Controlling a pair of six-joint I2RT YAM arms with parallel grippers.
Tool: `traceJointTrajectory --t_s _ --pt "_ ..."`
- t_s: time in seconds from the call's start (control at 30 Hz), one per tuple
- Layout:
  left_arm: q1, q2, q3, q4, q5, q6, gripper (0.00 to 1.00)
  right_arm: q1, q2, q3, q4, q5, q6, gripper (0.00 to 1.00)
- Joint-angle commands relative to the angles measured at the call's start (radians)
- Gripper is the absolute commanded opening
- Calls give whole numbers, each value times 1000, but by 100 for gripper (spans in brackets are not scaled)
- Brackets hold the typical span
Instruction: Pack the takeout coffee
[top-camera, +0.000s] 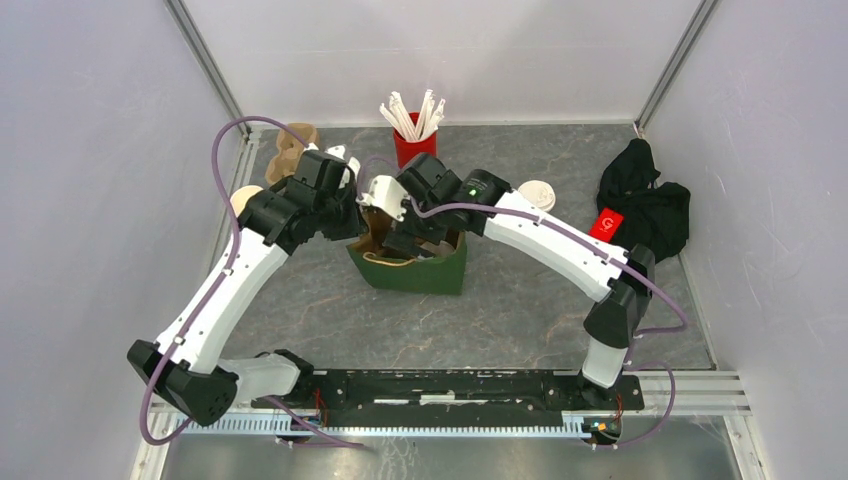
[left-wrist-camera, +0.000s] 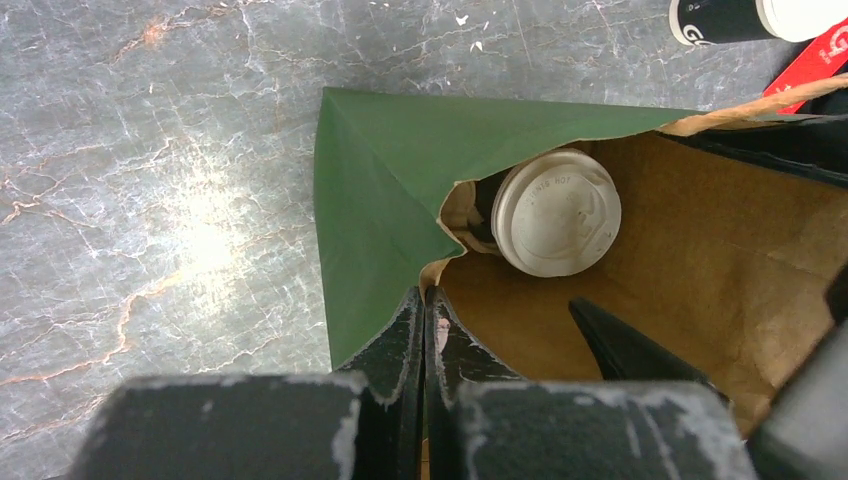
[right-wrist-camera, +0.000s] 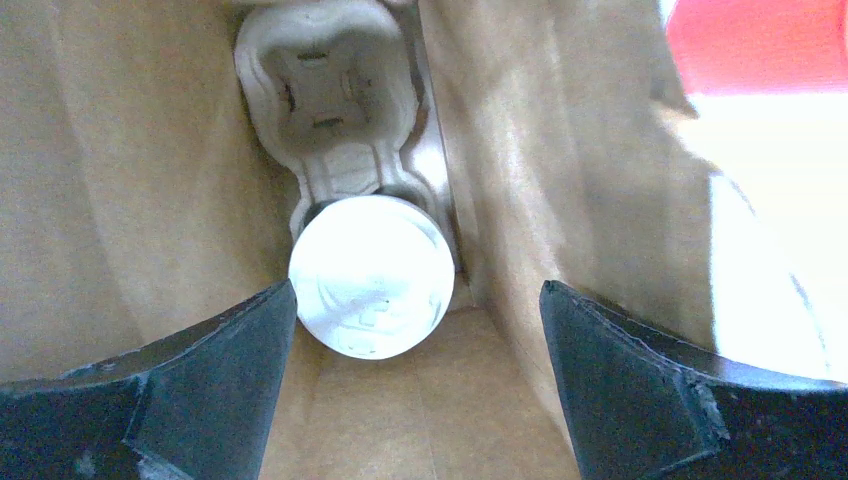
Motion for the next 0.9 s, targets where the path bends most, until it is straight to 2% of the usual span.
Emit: traceJointTrajectory --t_s 0.0,0.13,0.27,0.4,0.47,0.57,0.63,0.8,0.87 --pt "2 18 27 -45 -11 0 2 13 -49 102 -33 2 65 98" --pt "3 25 31 -48 -1 -6 2 14 -84 187 -15 28 101 98" --pt "4 38 53 -53 9 -7 2 13 -166 249 98 162 137 98" --pt "7 69 107 -88 33 -27 2 -33 -316 109 252 430 238 98" --pt "8 83 126 -118 20 -51 4 -116 -379 22 259 450 308 98" --pt "18 85 143 -143 17 -84 7 -243 -439 -115 179 364 393 98" --pt "23 89 142 -145 38 -101 11 -274 -473 -224 140 288 413 98" --pt "29 90 113 -151 46 -153 11 -334 -546 -495 69 121 528 98" --pt "34 76 93 -143 48 -188 11 -358 -546 -610 82 -18 560 98"
